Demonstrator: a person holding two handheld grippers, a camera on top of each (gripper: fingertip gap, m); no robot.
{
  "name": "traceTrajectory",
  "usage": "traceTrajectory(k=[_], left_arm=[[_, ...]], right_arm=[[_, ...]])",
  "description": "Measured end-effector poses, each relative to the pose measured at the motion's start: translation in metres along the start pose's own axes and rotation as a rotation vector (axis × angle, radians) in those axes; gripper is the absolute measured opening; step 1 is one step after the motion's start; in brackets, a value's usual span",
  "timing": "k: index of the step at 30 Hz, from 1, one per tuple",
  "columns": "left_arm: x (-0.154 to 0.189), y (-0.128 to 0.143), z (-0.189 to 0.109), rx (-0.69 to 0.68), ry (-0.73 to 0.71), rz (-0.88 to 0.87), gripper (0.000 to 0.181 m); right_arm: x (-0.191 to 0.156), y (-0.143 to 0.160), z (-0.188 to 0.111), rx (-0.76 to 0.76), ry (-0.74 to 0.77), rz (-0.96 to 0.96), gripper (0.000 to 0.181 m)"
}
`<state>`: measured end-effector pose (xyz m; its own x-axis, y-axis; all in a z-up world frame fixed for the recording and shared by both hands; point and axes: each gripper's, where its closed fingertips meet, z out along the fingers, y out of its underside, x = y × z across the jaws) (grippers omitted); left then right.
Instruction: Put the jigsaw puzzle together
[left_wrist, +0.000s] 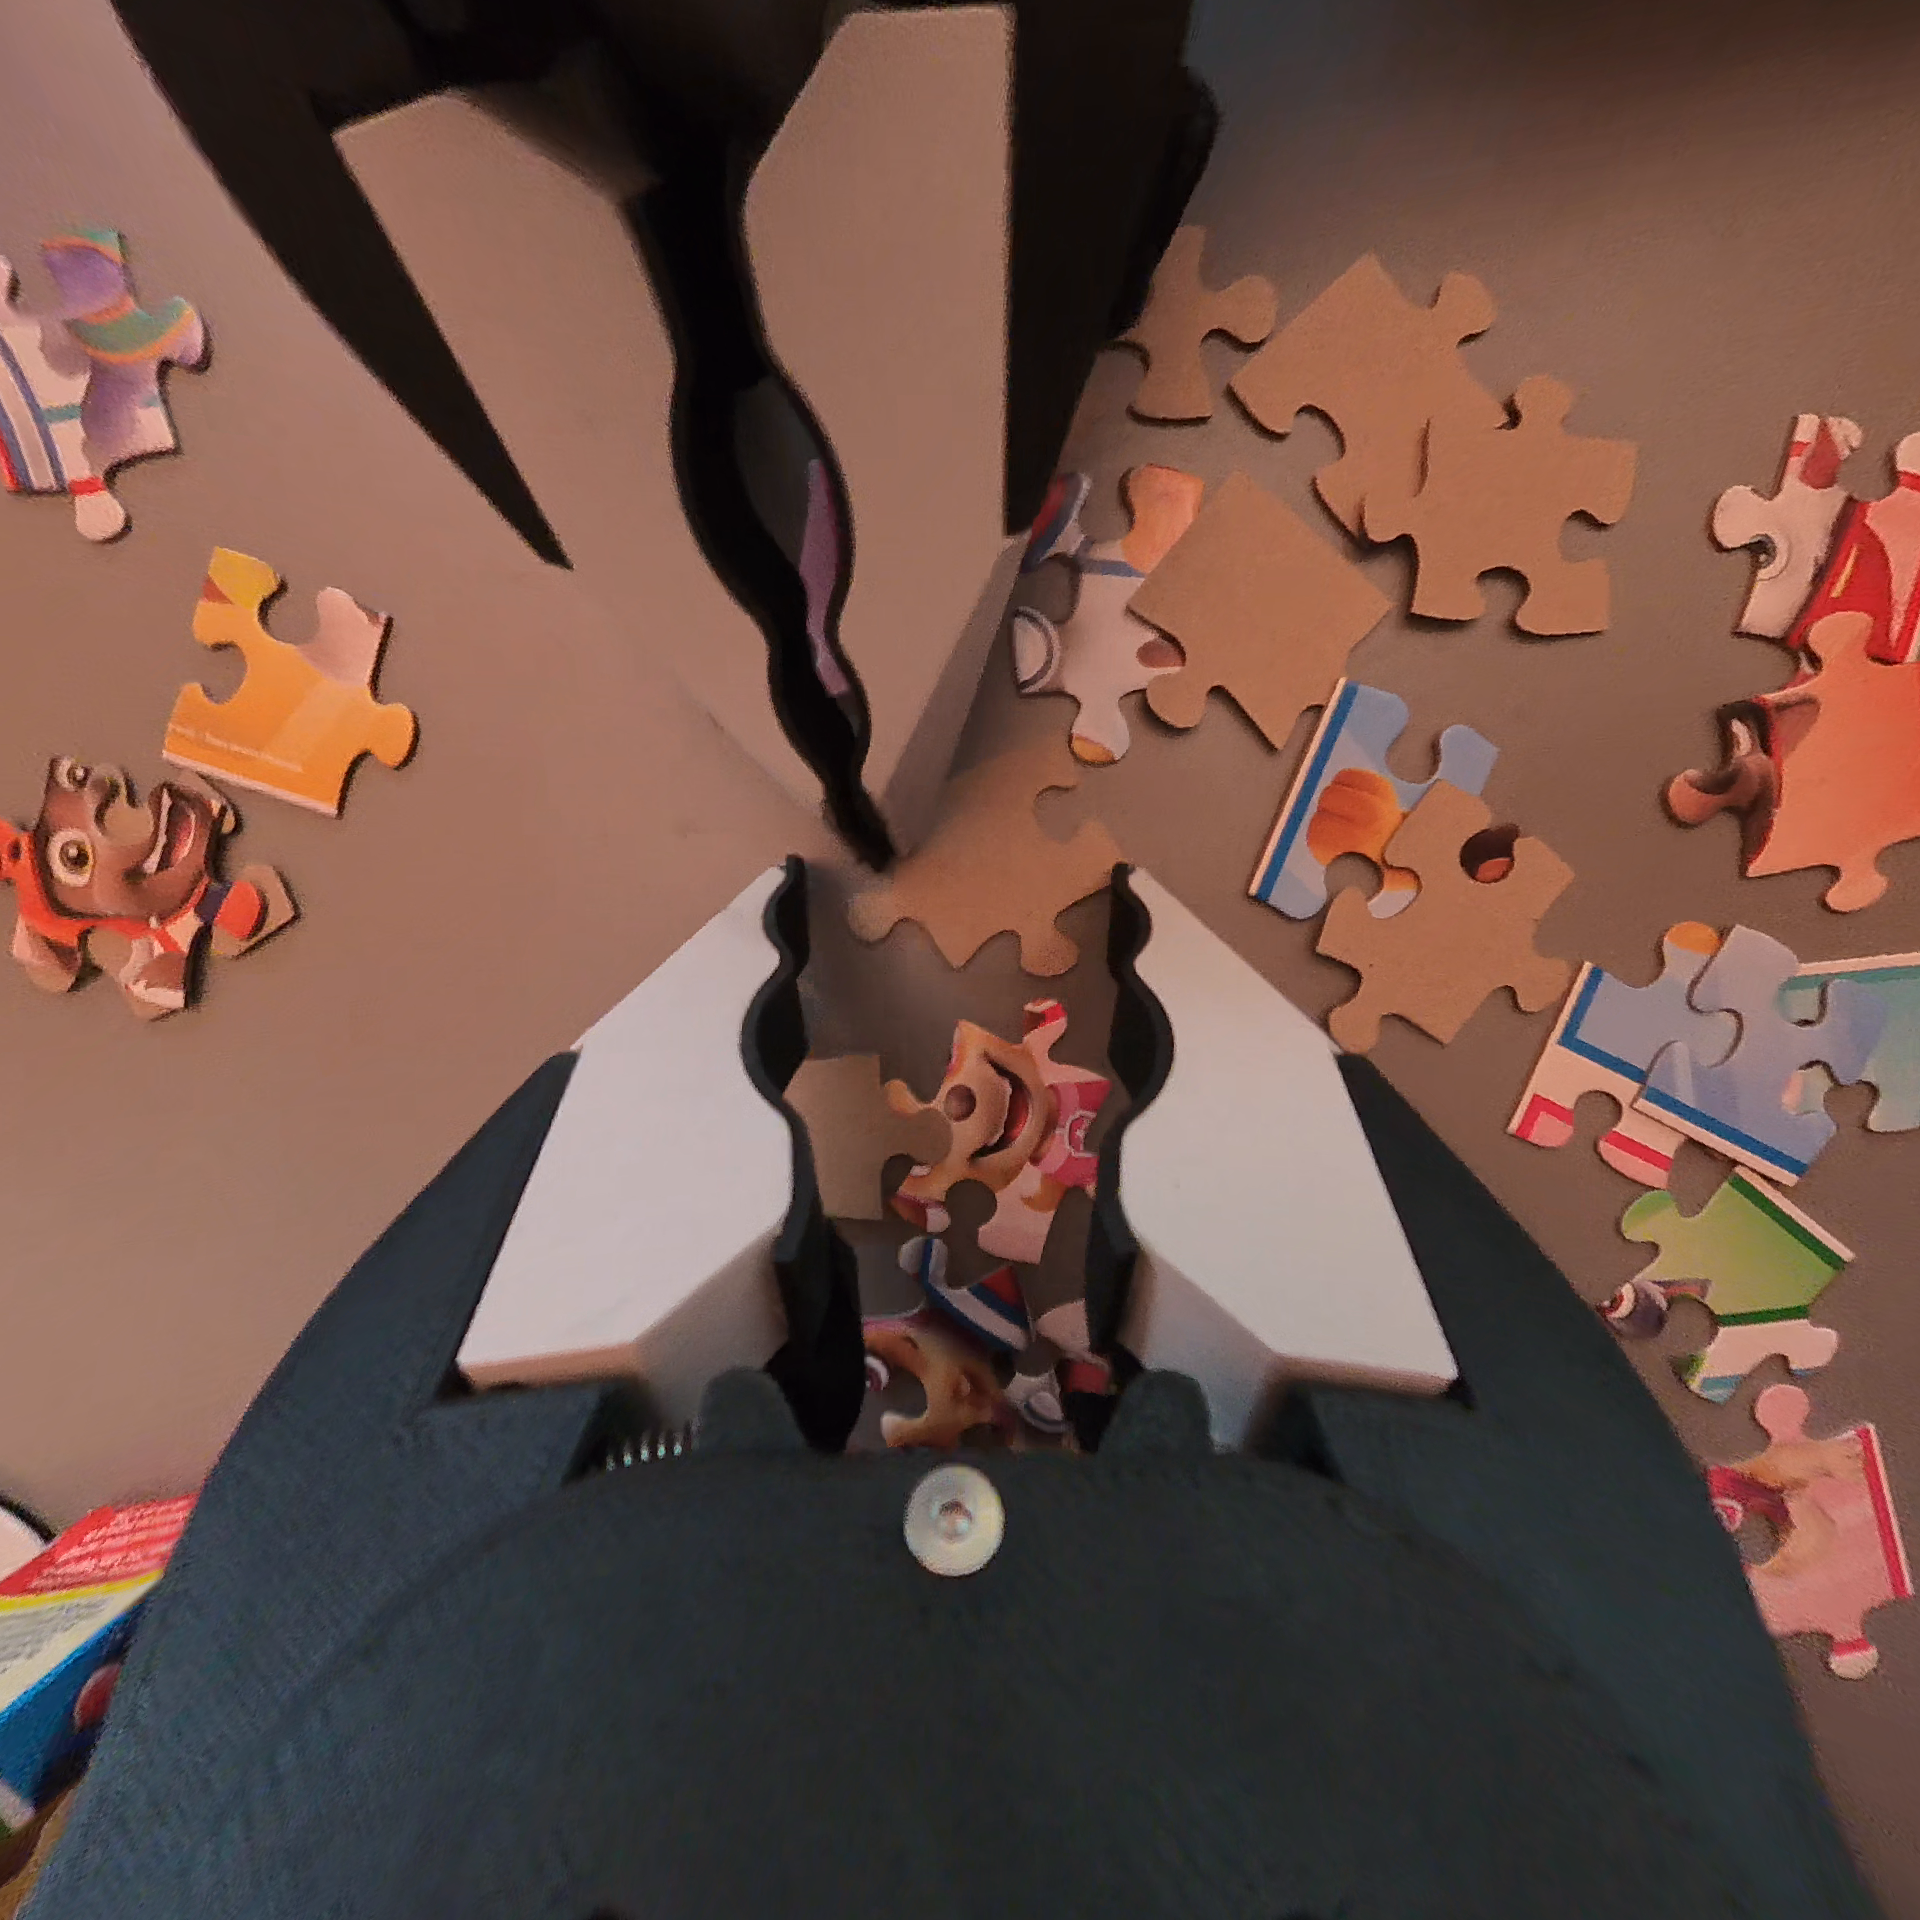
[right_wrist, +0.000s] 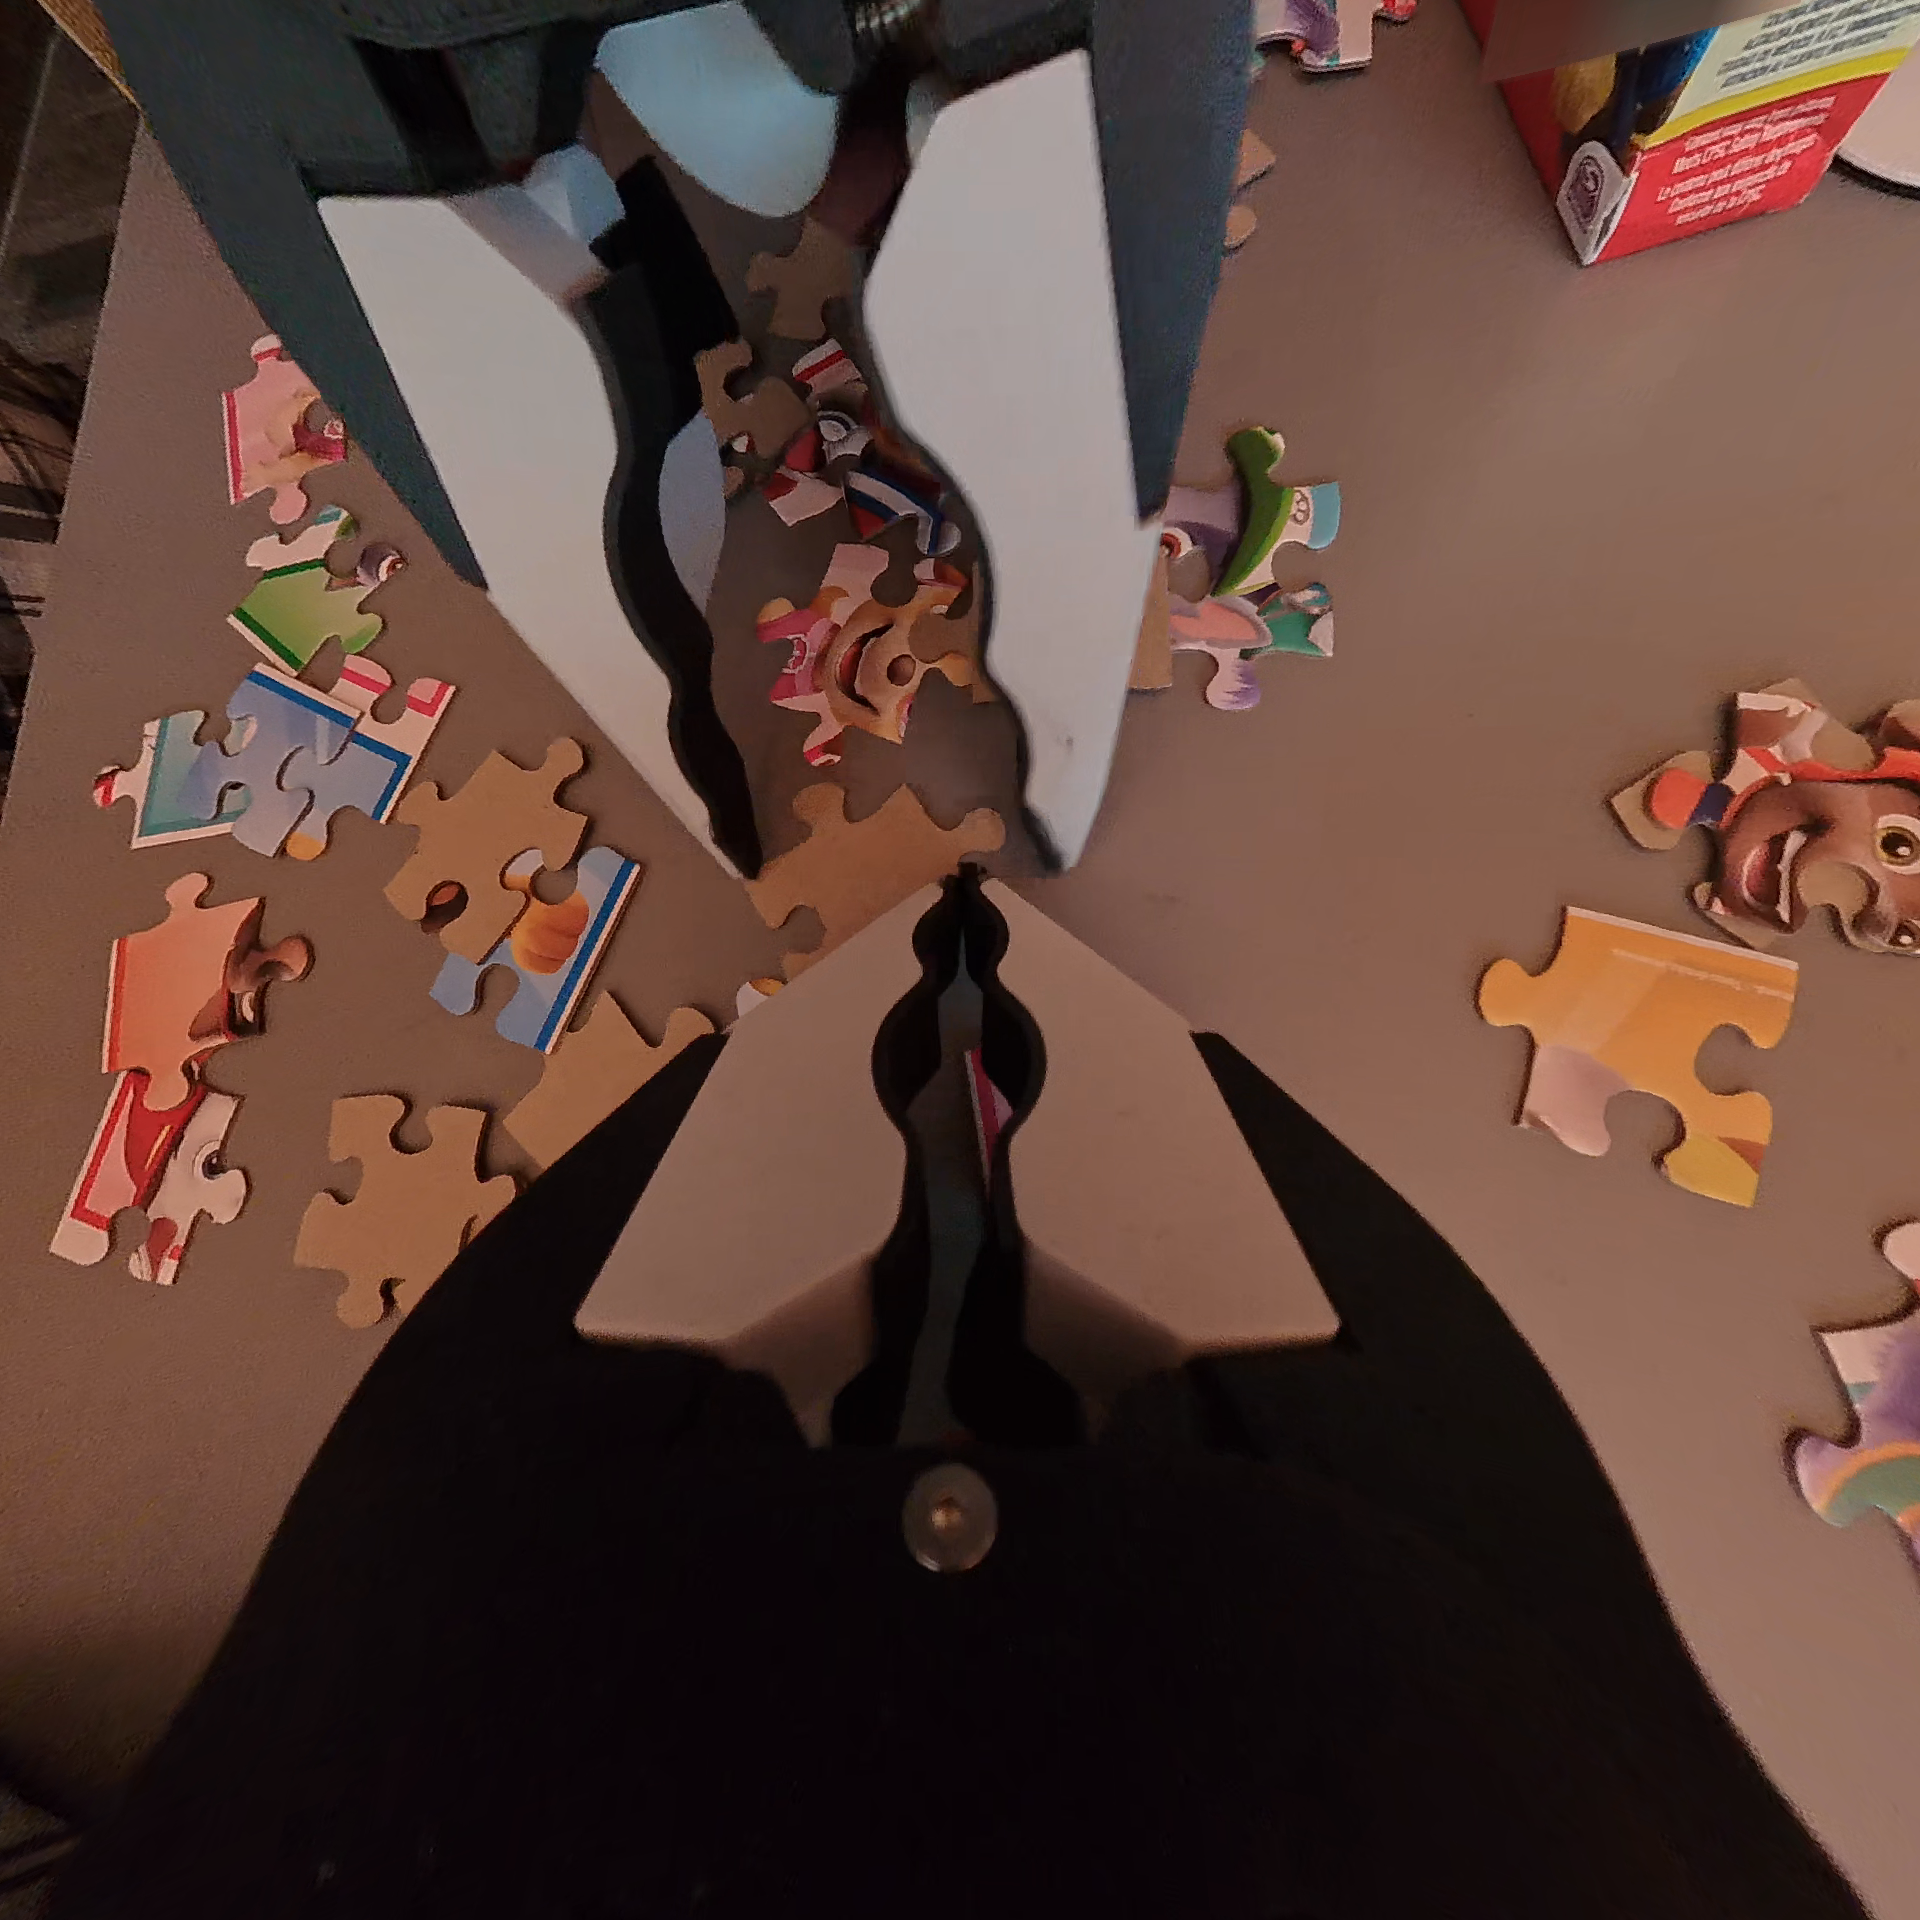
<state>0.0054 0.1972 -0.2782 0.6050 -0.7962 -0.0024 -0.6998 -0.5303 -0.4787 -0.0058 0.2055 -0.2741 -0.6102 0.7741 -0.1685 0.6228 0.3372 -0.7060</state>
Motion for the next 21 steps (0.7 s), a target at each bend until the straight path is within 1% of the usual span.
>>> traceTrajectory(k=[4,7,11,13,16,17,19,21], left_arm=[[0.004,-0.002,0.001,0.007,-0.025,0.003,0.039],[0.004,-0.002,0.0,0.027,-0.043,-0.009,0.031],[0.004,-0.002,0.0,0.035,-0.063,-0.012,0.03],[0.005,-0.002,0.0,0.033,-0.071,-0.009,0.029],[0.003,-0.002,0.0,0.033,-0.095,0.004,0.028],[0.001,-0.003,-0.001,0.029,-0.114,0.023,0.0],[0.001,-0.004,0.0,0.031,-0.122,0.035,0.0],[0.002,-0.005,0.001,0.037,-0.119,0.041,0.0]], right_arm=[[-0.004,0.001,-0.001,0.002,-0.026,0.004,0.0],[-0.005,0.001,-0.002,-0.004,-0.027,0.003,0.0],[-0.002,0.0,-0.013,0.023,-0.013,0.017,0.002],[-0.002,0.002,-0.019,0.023,-0.005,0.024,0.009],[-0.002,0.007,-0.019,-0.009,0.003,0.023,0.017],[-0.003,0.009,-0.017,-0.021,-0.001,0.023,0.018],[-0.003,0.014,-0.013,-0.049,0.001,0.022,0.018],[-0.003,0.012,-0.013,-0.043,0.003,0.02,0.02]])
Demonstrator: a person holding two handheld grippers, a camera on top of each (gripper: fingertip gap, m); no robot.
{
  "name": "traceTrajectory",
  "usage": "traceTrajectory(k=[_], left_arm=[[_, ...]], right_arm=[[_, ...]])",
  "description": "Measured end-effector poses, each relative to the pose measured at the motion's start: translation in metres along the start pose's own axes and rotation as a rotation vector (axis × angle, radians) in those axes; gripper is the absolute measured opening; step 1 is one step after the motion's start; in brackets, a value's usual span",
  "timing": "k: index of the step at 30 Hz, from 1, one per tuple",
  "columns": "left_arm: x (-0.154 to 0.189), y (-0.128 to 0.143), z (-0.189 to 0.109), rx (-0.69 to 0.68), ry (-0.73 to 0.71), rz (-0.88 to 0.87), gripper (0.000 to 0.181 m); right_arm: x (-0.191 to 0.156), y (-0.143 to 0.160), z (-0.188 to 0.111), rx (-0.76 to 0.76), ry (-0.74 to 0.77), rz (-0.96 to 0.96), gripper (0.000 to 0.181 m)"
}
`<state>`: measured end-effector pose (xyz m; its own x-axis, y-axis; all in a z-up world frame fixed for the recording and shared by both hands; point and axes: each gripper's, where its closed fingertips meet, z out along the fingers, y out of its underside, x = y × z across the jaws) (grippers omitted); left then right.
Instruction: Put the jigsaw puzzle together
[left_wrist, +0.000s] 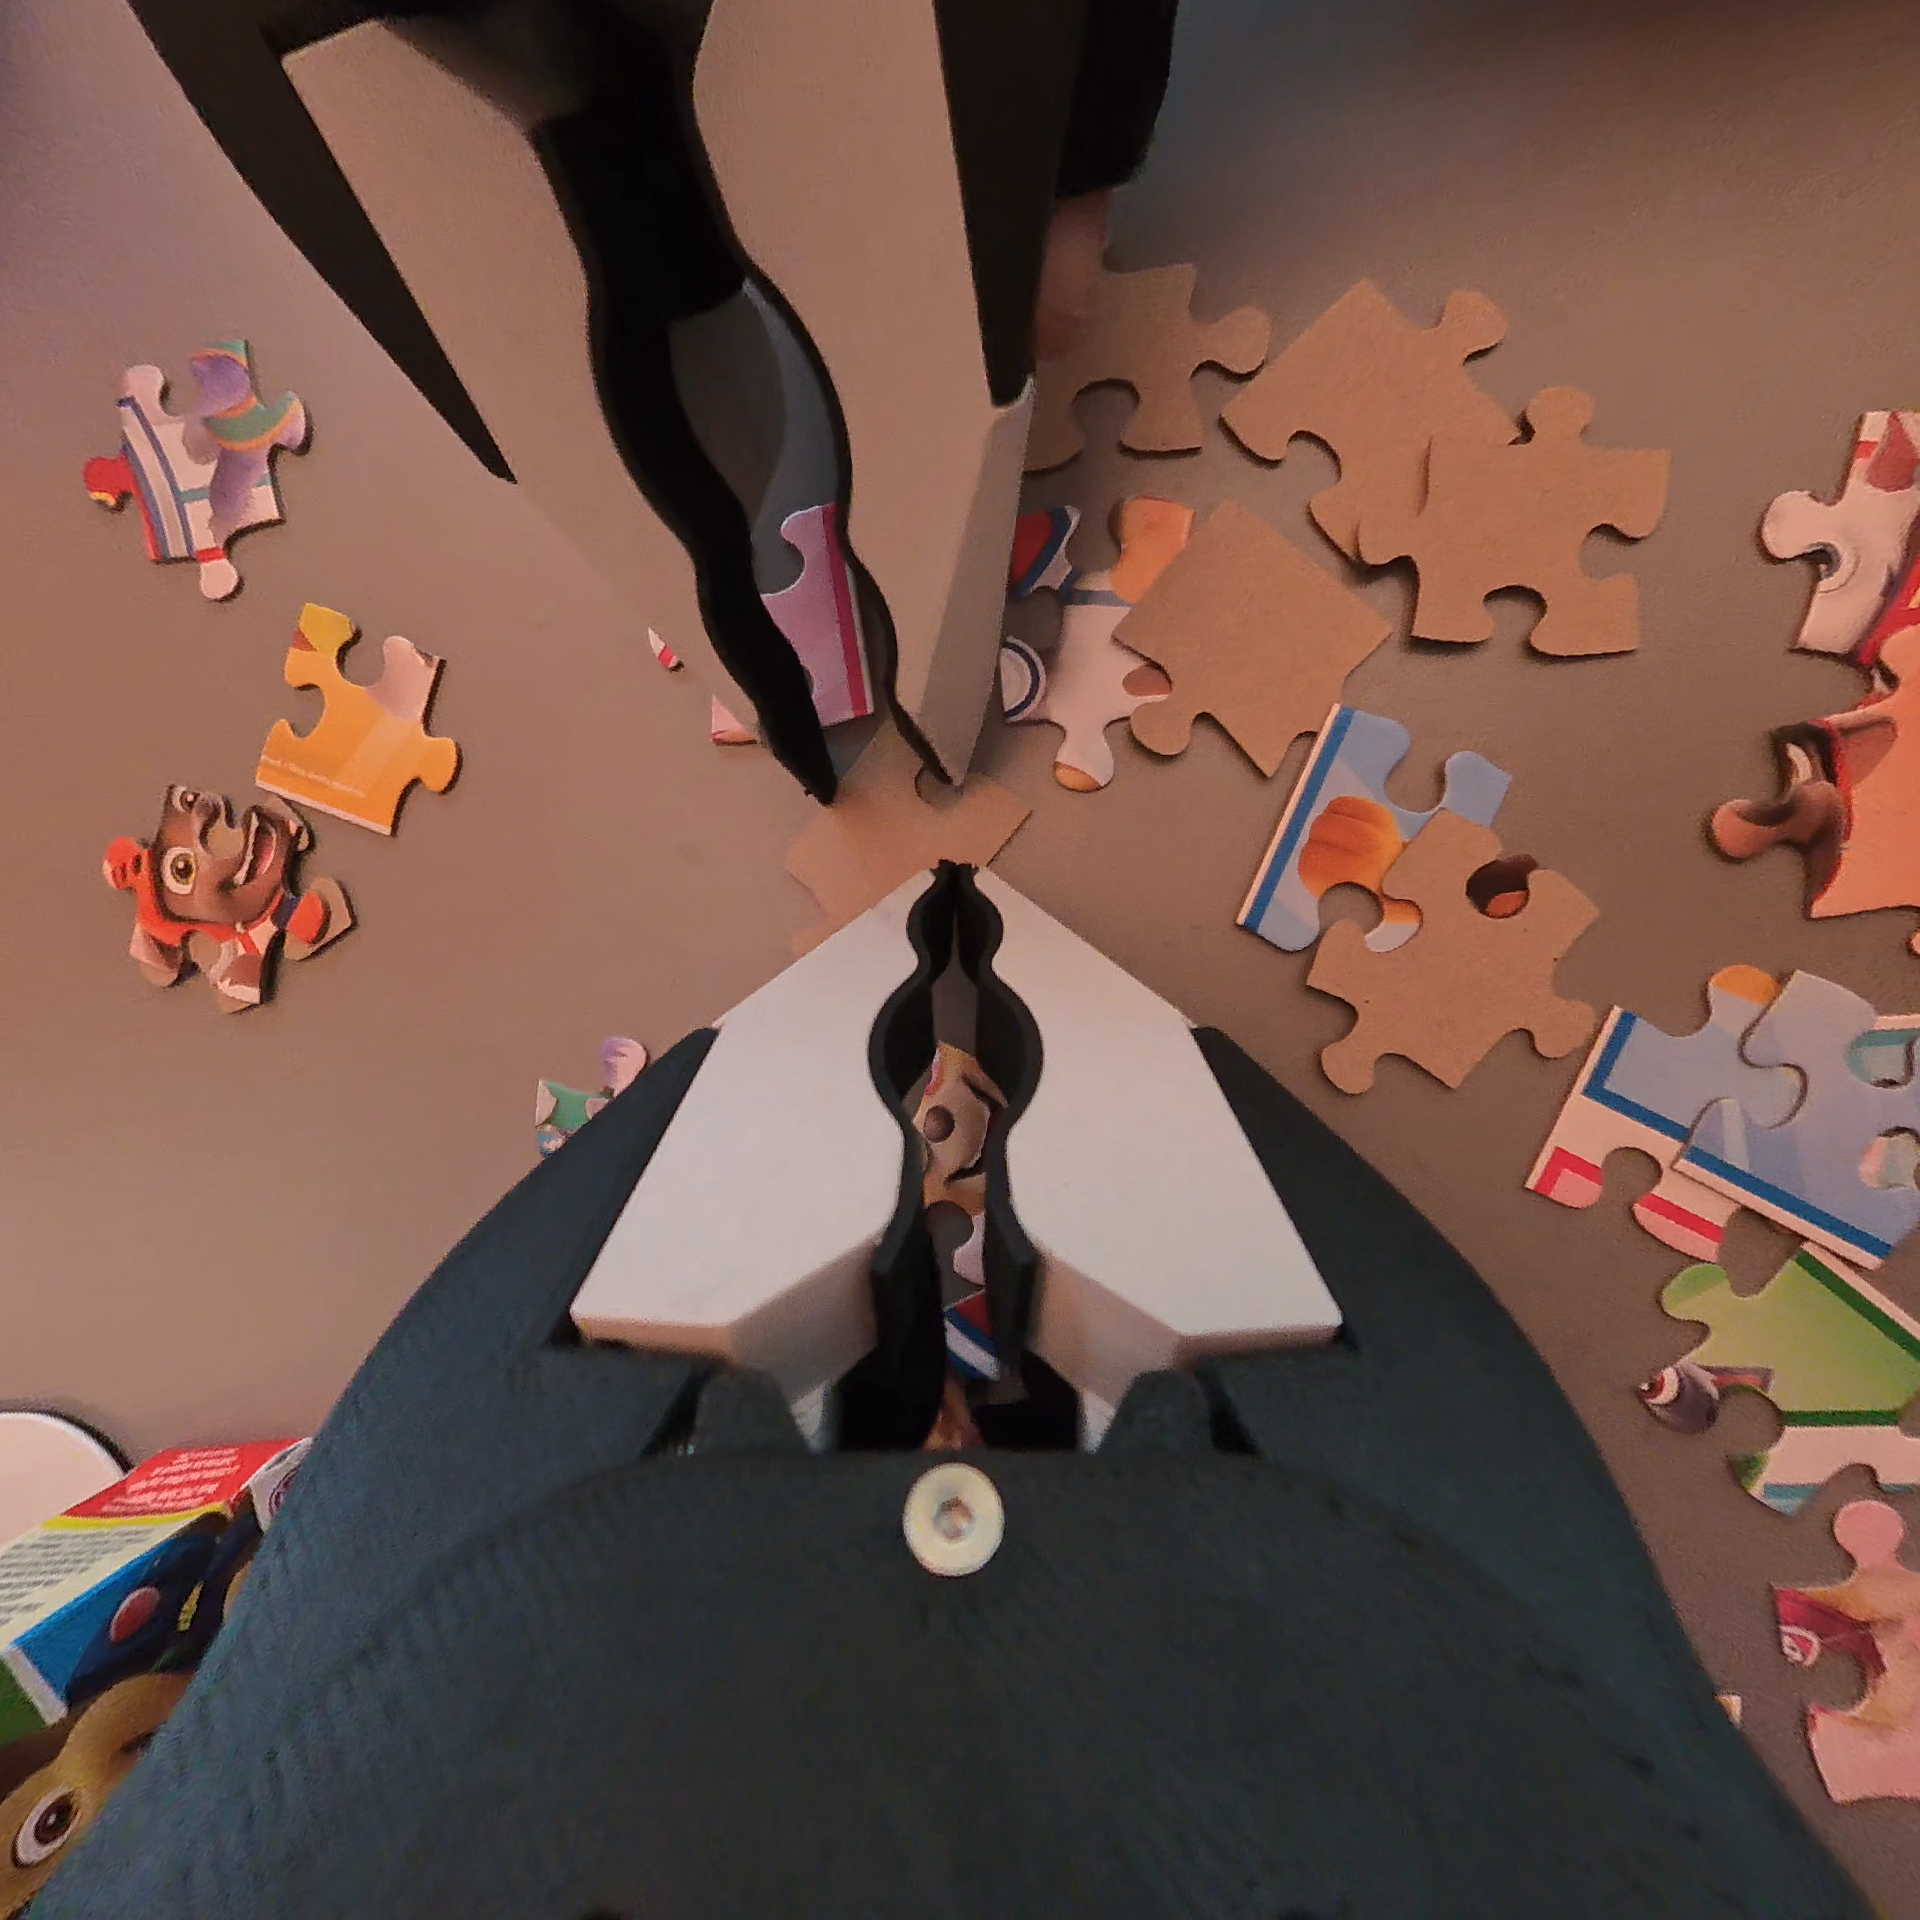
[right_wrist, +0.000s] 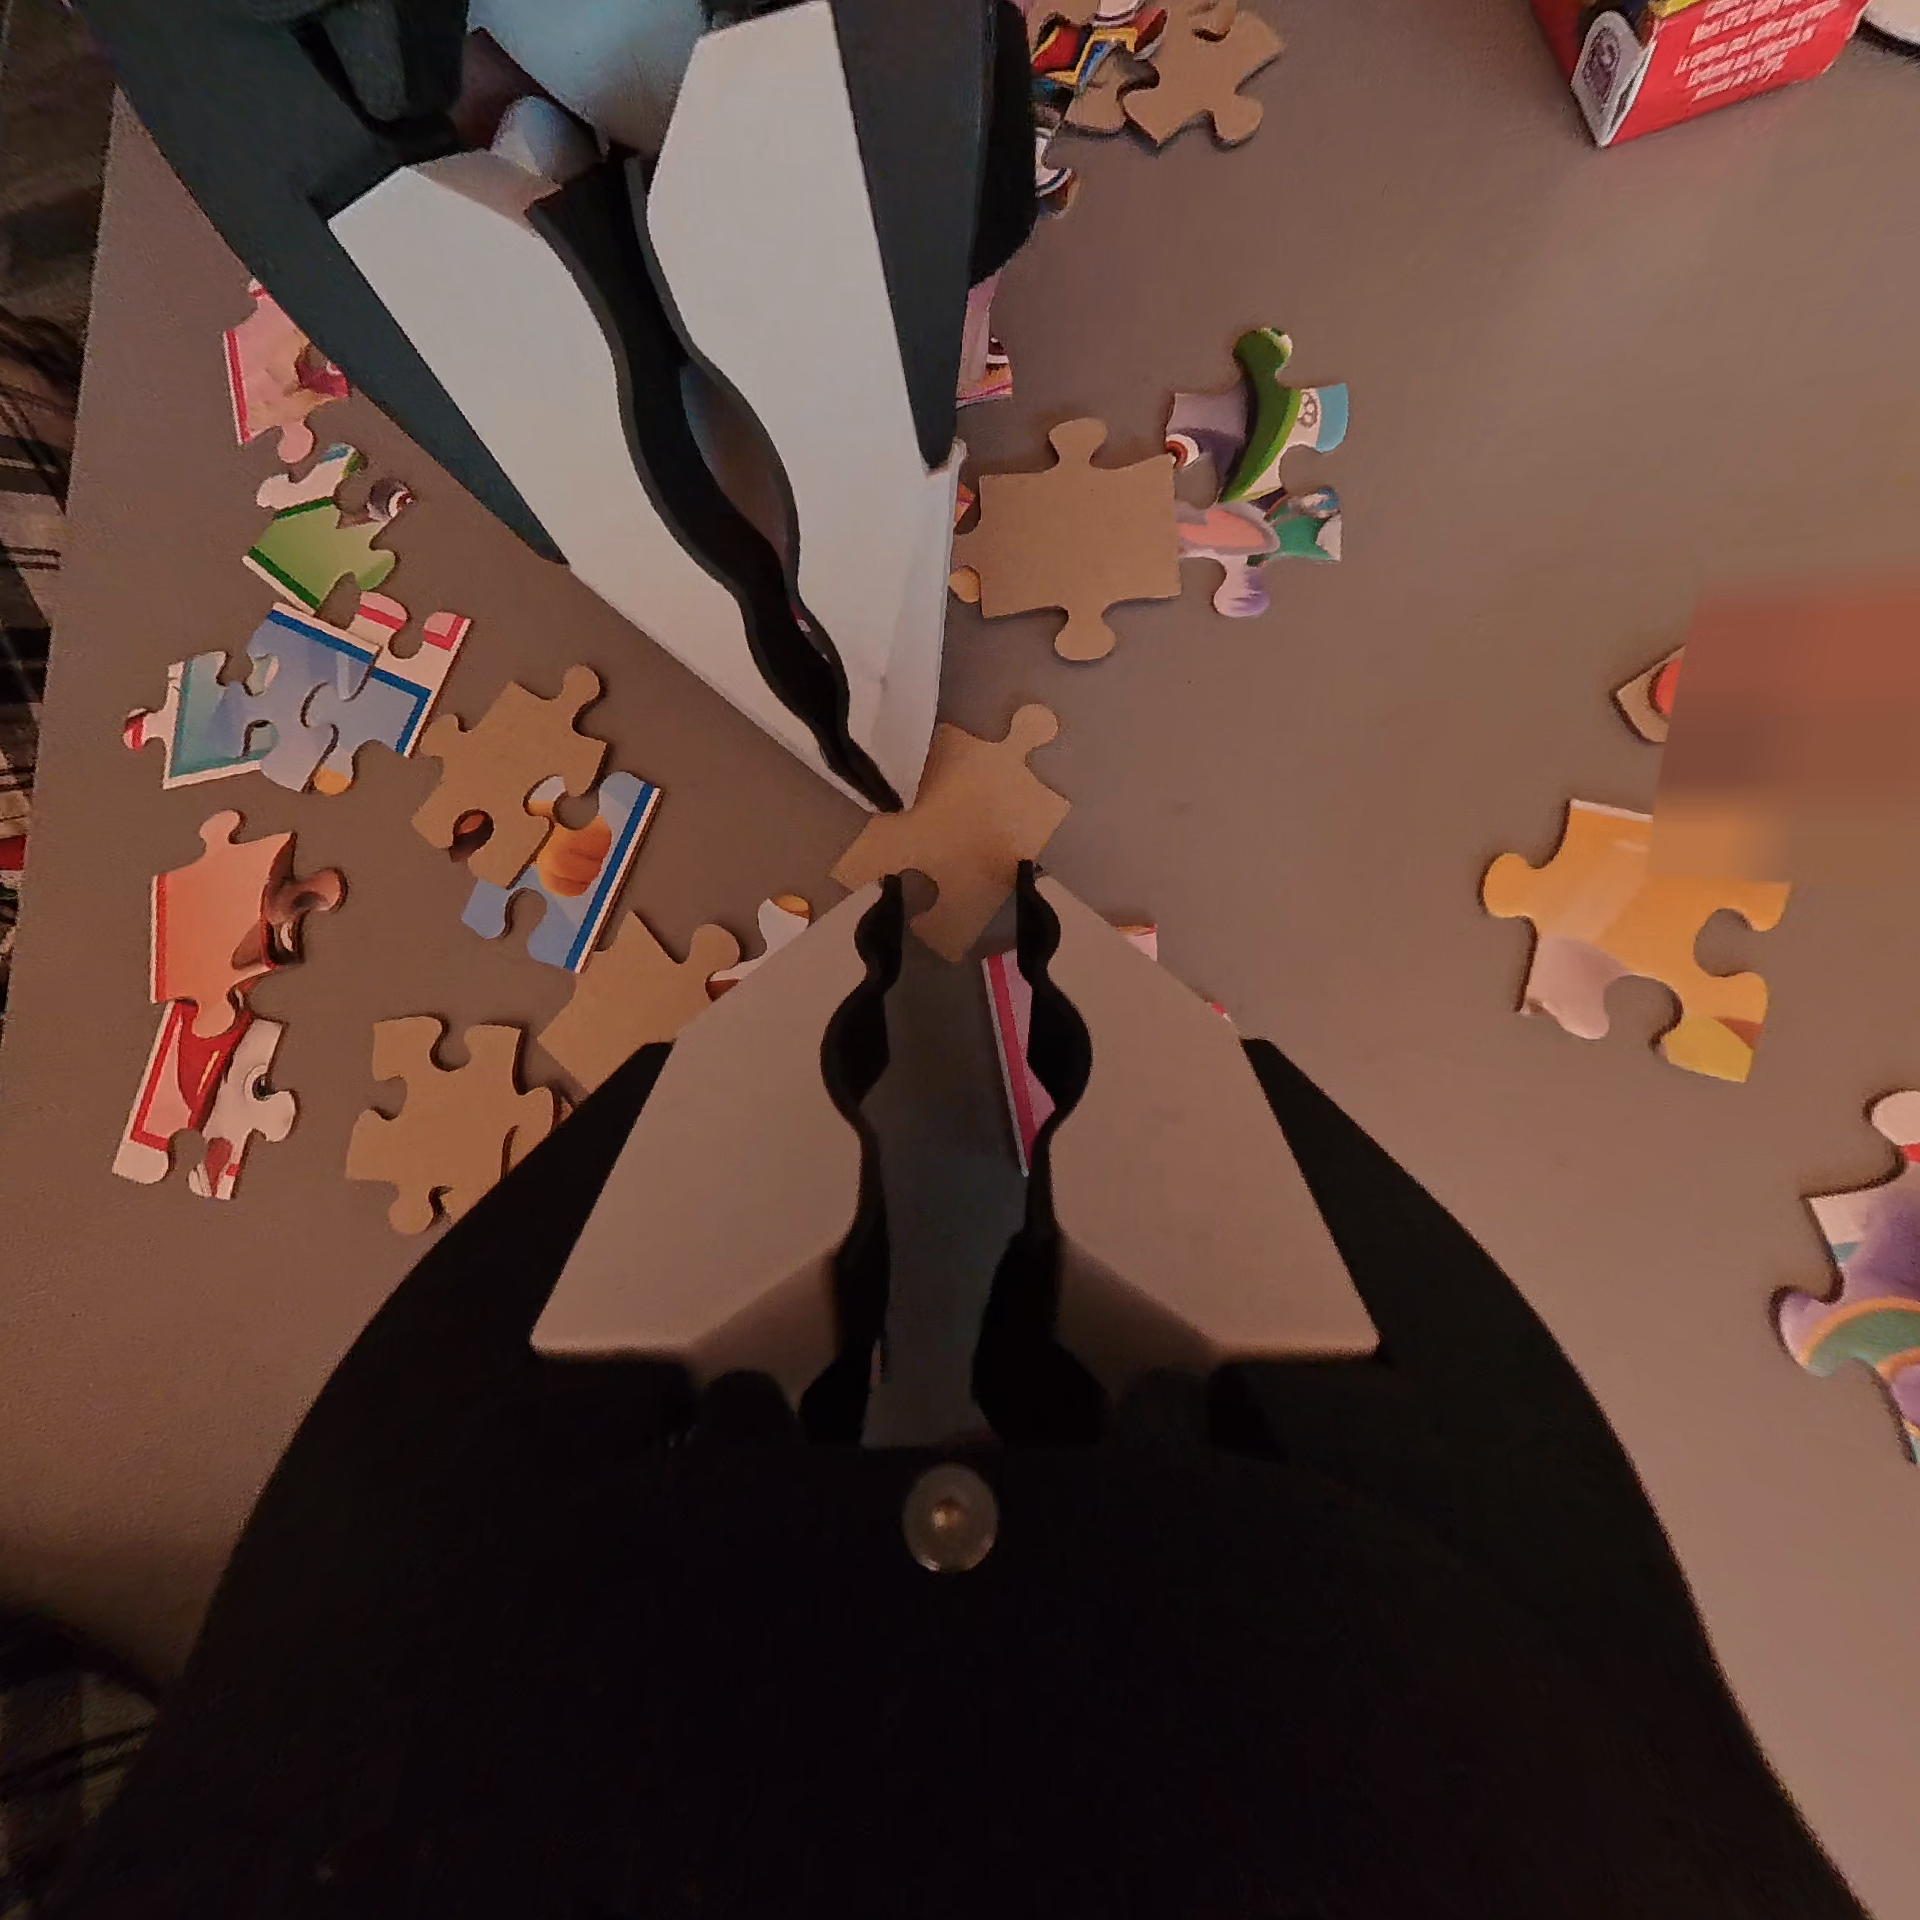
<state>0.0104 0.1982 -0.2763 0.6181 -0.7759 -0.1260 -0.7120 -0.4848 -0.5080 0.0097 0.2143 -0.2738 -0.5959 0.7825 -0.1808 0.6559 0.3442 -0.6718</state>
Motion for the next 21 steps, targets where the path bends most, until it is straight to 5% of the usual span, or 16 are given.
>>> traceTrajectory(k=[5,7,11,21], left_arm=[[0.002,0.001,-0.001,-0.013,0.014,0.001,0.001],[0.005,0.003,-0.003,-0.028,0.044,-0.023,0.023],[0.014,0.009,-0.007,-0.057,0.073,0.006,0.035],[0.02,0.003,-0.009,-0.051,-0.08,0.199,0.025]], right_arm=[[0.001,0.0,0.001,-0.004,0.015,-0.016,0.016],[-0.001,-0.001,0.003,0.0,0.004,-0.024,0.01],[-0.006,-0.005,0.008,0.006,-0.021,-0.037,0.008],[-0.012,-0.007,0.011,0.03,-0.07,-0.021,0.004]])
